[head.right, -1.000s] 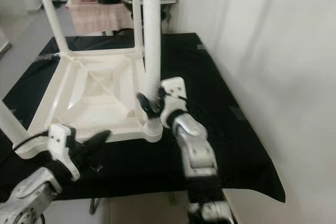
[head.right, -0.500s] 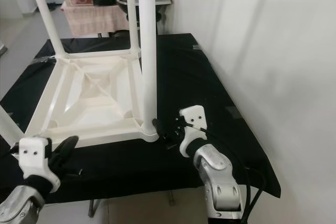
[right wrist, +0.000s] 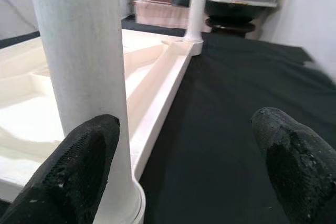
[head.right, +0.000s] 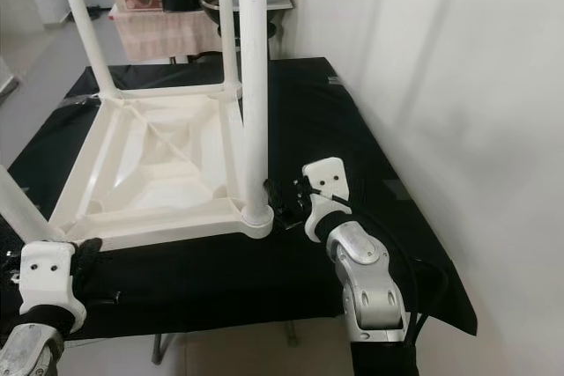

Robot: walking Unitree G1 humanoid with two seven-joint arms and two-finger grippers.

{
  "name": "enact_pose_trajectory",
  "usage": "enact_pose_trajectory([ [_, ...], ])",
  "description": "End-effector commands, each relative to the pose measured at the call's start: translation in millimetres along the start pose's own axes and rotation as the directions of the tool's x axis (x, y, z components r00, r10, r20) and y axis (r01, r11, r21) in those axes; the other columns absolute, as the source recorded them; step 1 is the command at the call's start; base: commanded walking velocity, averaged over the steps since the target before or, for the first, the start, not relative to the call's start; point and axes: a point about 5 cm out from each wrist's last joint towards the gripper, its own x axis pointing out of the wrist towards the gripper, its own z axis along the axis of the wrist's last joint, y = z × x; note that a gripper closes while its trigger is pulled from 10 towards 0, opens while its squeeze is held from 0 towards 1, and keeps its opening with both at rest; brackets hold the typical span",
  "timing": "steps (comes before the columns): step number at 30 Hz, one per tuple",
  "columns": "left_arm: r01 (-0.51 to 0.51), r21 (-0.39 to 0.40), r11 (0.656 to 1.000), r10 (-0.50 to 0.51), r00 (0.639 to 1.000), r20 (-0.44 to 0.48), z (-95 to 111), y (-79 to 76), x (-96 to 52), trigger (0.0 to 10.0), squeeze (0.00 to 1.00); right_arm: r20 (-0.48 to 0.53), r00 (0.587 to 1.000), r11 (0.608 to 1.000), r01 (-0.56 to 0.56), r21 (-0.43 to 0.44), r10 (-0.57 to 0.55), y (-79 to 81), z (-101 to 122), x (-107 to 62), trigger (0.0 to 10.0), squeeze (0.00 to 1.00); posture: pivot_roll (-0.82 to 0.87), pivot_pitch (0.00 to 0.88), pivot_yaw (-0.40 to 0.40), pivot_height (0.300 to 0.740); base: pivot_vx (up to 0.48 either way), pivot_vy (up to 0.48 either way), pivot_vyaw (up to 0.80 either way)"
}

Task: Building children table

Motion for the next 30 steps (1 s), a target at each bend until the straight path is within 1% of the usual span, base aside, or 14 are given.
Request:
enact_pose_trajectory([
  [1,-0.037,0.042,0.998,0.037,0.999,0.001,-1.7,5.1,-0.7,10.0,0.00,0.002,0.999,0.999,-0.033,0.016,0.033,11.0,-2.8,4.5,10.0,0.00,0.03,0.008,-0.007,0.740,0.000,0.480,0.00],
  [3,-0.053,0.057,0.997,0.052,0.999,0.013,-0.9,6.3,-0.6,10.0,0.00,-0.002,1.000,1.000,-0.016,0.014,0.016,9.5,-4.0,5.0,10.0,0.00,0.03,0.008,-0.007,0.740,0.000,0.480,0.00],
  [6,-0.059,0.078,0.995,0.058,0.998,0.023,-0.1,7.4,0.0,10.0,0.00,-0.003,1.000,1.000,-0.013,0.014,0.013,9.3,-4.5,6.2,10.0,0.00,0.03,0.004,-0.005,0.740,0.000,0.000,0.00],
  [14,-0.105,0.080,0.991,0.103,0.994,0.027,-1.3,12.5,0.9,10.0,0.00,-0.002,0.998,0.996,-0.065,0.056,0.065,12.1,-6.0,9.6,10.0,0.00,0.03,0.000,-0.013,0.740,0.000,0.000,0.00],
  [18,-0.126,0.088,0.988,0.125,0.992,0.023,-3.6,14.1,1.2,10.0,0.00,-0.013,0.998,0.996,-0.064,0.061,0.065,12.3,-8.0,12.0,10.0,0.00,0.04,0.000,-0.014,0.740,0.000,0.000,0.00],
  [20,-0.138,0.095,0.986,0.137,0.990,0.019,-4.9,14.9,2.1,10.0,0.00,-0.050,0.999,0.997,-0.012,0.083,0.016,4.8,-11.4,17.9,10.0,0.00,0.04,0.000,-0.013,0.740,0.000,0.000,0.00],
  [21,-0.138,0.095,0.986,0.137,0.990,0.019,-4.9,14.9,2.1,10.0,0.00,-0.050,0.999,0.997,-0.012,0.083,0.016,4.8,-11.4,17.9,10.0,0.00,0.04,0.000,-0.013,0.740,0.000,0.000,0.00],
  [23,-0.150,0.094,0.984,0.149,0.989,0.014,-6.5,16.1,3.5,10.0,0.00,-0.074,0.996,0.990,0.063,0.127,-0.053,-7.6,-11.3,27.1,10.0,0.00,0.04,0.000,-0.013,0.740,0.000,0.000,0.00],
  [24,-0.150,0.094,0.984,0.149,0.989,0.014,-6.5,16.1,3.5,10.0,0.00,-0.074,0.996,0.990,0.063,0.127,-0.053,-7.6,-11.3,27.1,10.0,0.00,0.04,0.000,-0.013,0.740,0.000,0.000,0.00],
  [26,-0.151,0.088,0.985,0.151,0.988,0.012,-7.2,16.2,4.0,10.0,0.00,-0.084,0.992,0.981,0.110,0.163,-0.098,-16.8,-8.1,36.5,10.0,0.00,0.04,0.000,-0.013,0.740,0.000,0.000,0.00],
  [27,-0.151,0.088,0.985,0.151,0.988,0.012,-7.2,16.2,4.0,10.0,0.00,-0.084,0.992,0.981,0.110,0.163,-0.098,-16.8,-8.1,36.5,10.0,0.00,0.04,0.000,-0.013,0.740,0.000,0.000,0.00],
  [29,-0.144,0.091,0.985,0.144,0.990,0.009,-7.4,15.5,4.0,10.0,0.00,-0.088,0.988,0.974,0.137,0.178,-0.123,-22.3,-3.1,44.3,10.0,0.00,0.05,0.000,-0.016,0.740,0.000,0.000,0.00],
  [30,-0.144,0.091,0.985,0.144,0.990,0.009,-7.4,15.5,4.0,10.0,0.00,-0.088,0.988,0.974,0.137,0.178,-0.123,-22.3,-3.1,44.3,10.0,0.00,0.05,0.000,-0.016,0.740,0.000,0.000,0.00],
])
